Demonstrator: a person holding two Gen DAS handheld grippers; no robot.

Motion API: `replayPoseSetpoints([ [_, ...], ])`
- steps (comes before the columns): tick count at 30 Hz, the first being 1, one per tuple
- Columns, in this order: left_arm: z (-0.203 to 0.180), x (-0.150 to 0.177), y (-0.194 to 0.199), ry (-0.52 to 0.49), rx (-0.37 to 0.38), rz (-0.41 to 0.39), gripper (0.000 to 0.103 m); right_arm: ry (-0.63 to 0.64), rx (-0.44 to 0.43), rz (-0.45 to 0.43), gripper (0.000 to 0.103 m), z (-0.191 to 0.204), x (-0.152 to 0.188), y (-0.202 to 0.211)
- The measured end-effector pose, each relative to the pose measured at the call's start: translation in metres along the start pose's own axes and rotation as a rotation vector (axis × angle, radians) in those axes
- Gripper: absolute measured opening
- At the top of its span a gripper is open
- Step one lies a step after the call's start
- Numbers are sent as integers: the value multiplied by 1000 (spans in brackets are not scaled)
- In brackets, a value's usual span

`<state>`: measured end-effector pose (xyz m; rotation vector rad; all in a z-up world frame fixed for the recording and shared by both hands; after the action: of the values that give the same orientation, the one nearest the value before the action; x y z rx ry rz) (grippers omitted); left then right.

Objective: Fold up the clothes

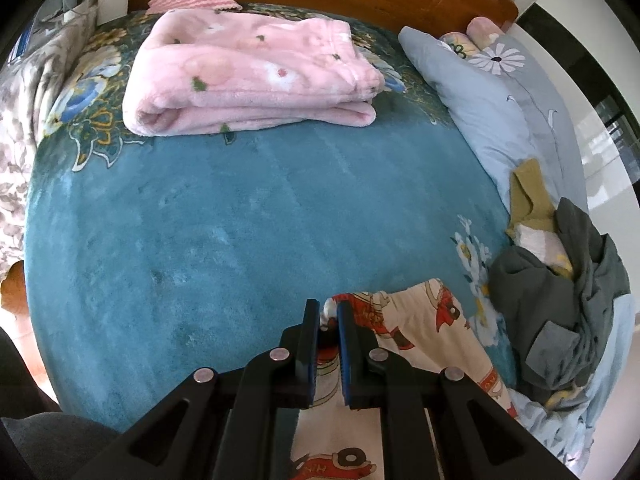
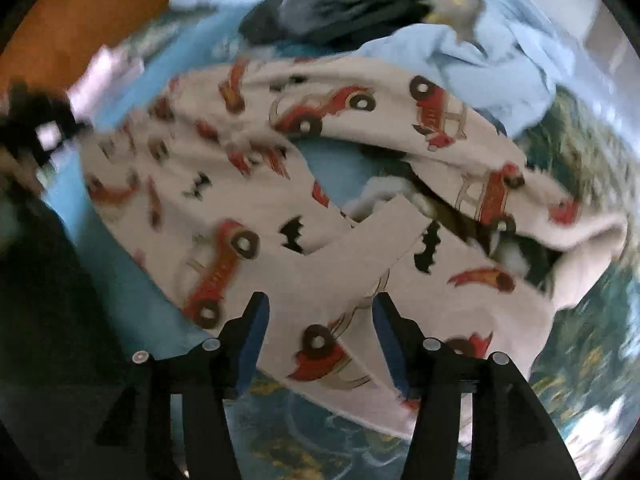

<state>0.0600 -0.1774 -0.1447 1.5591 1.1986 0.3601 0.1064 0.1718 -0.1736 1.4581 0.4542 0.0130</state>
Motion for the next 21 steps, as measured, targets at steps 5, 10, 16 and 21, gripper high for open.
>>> replayPoseSetpoints([
  [5,3,1,-2,29,16,18,10,-74,93,19,8,-27,-1,-3],
  [10,-3,-3,4,-16,19,-20,9,-254,129,-37,5,-82,0,38],
  [16,10,-13,18,-5,-79,-97,8,-508,283,-291,5,-197,18,147],
  [21,18,-16,23,-19,-181,-125,8,-655,437,-237,5,-263,94,149],
])
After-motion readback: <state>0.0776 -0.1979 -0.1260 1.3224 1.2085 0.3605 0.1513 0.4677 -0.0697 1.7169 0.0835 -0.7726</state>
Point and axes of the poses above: each gripper's, at about its wrist camera, not at the fingertips, and y roughly against the way its jaws point, z to its left, x to its underside, the point moved 9 cm from there along -y, roughly the way its jaws point, and after that the axes turned 1 degree about -x, right-handed, at the moved point
